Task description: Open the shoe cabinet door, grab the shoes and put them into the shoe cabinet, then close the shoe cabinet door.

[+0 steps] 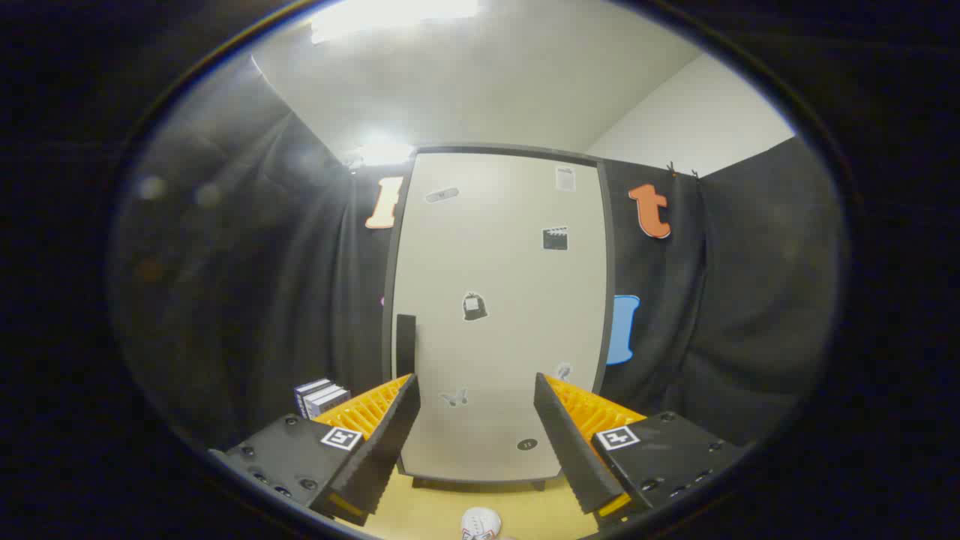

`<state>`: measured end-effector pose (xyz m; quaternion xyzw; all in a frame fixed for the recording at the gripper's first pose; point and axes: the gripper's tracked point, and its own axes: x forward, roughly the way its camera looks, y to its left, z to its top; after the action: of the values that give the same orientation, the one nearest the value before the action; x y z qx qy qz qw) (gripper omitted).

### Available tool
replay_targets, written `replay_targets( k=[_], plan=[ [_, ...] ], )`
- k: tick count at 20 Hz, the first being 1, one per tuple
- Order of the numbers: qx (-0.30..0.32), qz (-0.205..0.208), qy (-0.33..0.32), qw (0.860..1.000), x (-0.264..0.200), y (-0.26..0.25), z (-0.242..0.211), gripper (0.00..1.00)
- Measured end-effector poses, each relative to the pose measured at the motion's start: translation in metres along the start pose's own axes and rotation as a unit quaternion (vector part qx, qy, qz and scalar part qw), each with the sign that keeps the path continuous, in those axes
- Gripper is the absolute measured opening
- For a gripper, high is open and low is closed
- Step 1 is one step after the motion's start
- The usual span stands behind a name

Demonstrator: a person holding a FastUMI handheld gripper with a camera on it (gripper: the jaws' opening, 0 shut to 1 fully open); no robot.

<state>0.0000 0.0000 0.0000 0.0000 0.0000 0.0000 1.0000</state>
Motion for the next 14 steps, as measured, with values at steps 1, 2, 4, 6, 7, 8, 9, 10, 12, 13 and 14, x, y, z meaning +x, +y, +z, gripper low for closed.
replay_targets(
  k=[1, 2, 4, 6, 7, 8, 9, 10, 12, 13, 14],
  plan=[
    [0.000, 0.001, 0.000, 1.000, 0.000, -0.001, 0.000, 0.97],
    [0.000, 0.000, 0.000, 1.000, -0.001, -0.002, -0.001, 0.97],
    [0.003, -0.001, -0.001, 1.000, 0.000, -0.004, -0.001, 0.97],
    [0.005, -0.001, -0.004, 1.000, 0.000, -0.005, 0.001, 0.97],
    [0.006, -0.001, -0.006, 1.000, 0.002, -0.006, 0.002, 0.97],
    [0.006, -0.001, -0.008, 1.000, 0.003, -0.007, 0.003, 0.97],
    [0.008, -0.003, -0.010, 1.000, 0.004, -0.008, 0.004, 0.97],
    [0.012, -0.002, -0.011, 1.000, 0.005, -0.008, 0.004, 0.97],
    [0.017, 0.003, -0.011, 1.000, 0.008, -0.005, 0.003, 0.97],
    [0.019, 0.004, -0.010, 1.000, 0.010, -0.006, 0.002, 0.97],
    [0.024, 0.007, -0.011, 1.000, 0.011, -0.006, 0.002, 0.97]
  ],
)
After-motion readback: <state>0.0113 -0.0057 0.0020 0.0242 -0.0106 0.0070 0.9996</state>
